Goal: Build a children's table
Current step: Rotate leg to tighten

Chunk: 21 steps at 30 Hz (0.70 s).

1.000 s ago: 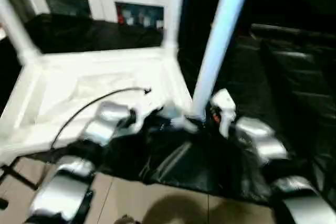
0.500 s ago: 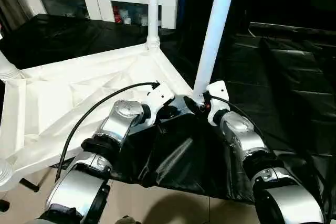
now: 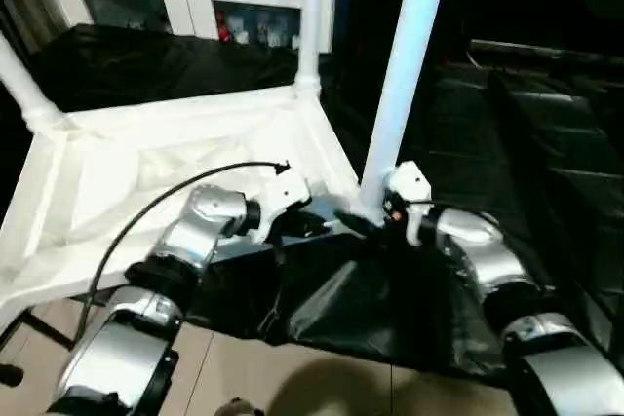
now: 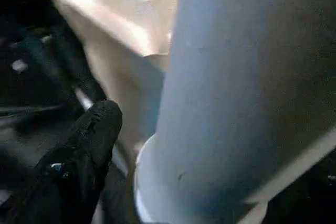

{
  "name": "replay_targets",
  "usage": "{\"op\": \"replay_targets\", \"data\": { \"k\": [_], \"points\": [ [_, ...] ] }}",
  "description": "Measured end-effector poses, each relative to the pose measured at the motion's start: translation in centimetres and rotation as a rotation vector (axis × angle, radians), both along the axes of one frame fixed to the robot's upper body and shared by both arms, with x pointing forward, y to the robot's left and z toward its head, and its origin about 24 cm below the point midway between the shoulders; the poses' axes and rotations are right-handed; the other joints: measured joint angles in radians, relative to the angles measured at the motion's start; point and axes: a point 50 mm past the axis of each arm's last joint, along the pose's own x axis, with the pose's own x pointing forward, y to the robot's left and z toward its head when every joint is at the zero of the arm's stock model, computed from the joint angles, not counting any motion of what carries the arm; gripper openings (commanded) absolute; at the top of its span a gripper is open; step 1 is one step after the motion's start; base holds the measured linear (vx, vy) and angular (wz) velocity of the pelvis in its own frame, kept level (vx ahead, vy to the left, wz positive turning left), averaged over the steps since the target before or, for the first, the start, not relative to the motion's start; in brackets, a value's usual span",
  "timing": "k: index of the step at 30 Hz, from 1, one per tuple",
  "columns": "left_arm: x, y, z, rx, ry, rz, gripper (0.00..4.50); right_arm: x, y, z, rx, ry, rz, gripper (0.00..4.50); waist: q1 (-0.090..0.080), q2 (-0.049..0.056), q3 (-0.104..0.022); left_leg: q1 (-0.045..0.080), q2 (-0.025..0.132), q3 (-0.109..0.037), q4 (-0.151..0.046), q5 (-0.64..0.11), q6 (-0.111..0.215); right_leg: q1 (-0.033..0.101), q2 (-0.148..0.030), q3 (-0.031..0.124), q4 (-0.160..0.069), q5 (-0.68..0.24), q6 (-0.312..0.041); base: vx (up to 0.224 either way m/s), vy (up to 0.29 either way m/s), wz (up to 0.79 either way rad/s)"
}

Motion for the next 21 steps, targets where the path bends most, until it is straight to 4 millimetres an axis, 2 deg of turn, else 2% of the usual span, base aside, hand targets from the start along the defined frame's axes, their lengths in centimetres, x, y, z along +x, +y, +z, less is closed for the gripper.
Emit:
{"op": "replay_targets", "data": {
  "k": [4, 8, 11, 12, 16, 21],
  "points": [
    [-0.7, 0.9, -0.2, -0.004, 0.044, -0.061, 0.0, -0.8, -0.5, 0.0, -0.045, 0.054, 0.155, 3.82, 0.007, 0.001, 0.001, 0.0, 0.001, 0.0, 0.0, 0.0, 0.0, 0.0, 0.001, -0.001, 0.0, 0.0, 0.0, 0.0, 0.0, 0.0],
    [-0.8, 1.0, -0.2, -0.005, 0.06, -0.084, 0.0, -1.0, -0.6, 0.1, -0.037, 0.093, 0.201, 3.38, 0.011, 0.001, 0.001, 0.0, 0.001, 0.0, 0.002, 0.0, 0.0, 0.001, 0.0, 0.0, 0.0, 0.0, 0.0, 0.0, 0.0, 0.0],
    [-1.0, 1.0, -0.2, -0.004, 0.077, -0.106, 0.0, -1.2, -0.6, 0.1, -0.016, 0.116, 0.225, 3.24, 0.013, -0.001, 0.001, 0.0, 0.001, 0.0, 0.002, 0.0, 0.0, 0.001, 0.0, 0.0, 0.0, 0.0, 0.0, 0.0, 0.0, 0.0],
    [-1.1, 1.0, -0.2, -0.003, 0.082, -0.114, 0.0, -1.4, -0.6, 0.1, -0.012, 0.122, 0.236, 2.98, 0.015, -0.002, 0.001, 0.0, 0.001, 0.0, 0.002, 0.0, 0.0, 0.001, 0.0, 0.0, 0.0, 0.0, 0.0, 0.0, 0.0, 0.0],
    [-1.4, 1.0, -0.2, -0.001, 0.093, -0.134, 0.0, -1.8, -0.6, -0.1, 0.004, 0.131, 0.259, 2.76, 0.019, -0.003, 0.001, 0.0, 0.002, 0.0, 0.002, 0.0, 0.0, 0.001, 0.0, 0.0, 0.0, 0.0, 0.0, 0.0, 0.0, 0.0],
    [-1.6, 1.0, -0.3, -0.003, 0.091, -0.132, 0.0, -2.3, -0.6, -0.4, 0.021, 0.134, 0.248, 2.72, 0.022, -0.005, 0.0, 0.0, 0.002, 0.0, 0.002, 0.0, 0.0, 0.001, 0.0, 0.0, 0.0, 0.0, 0.0, 0.0, 0.0, 0.0]
  ]
}}
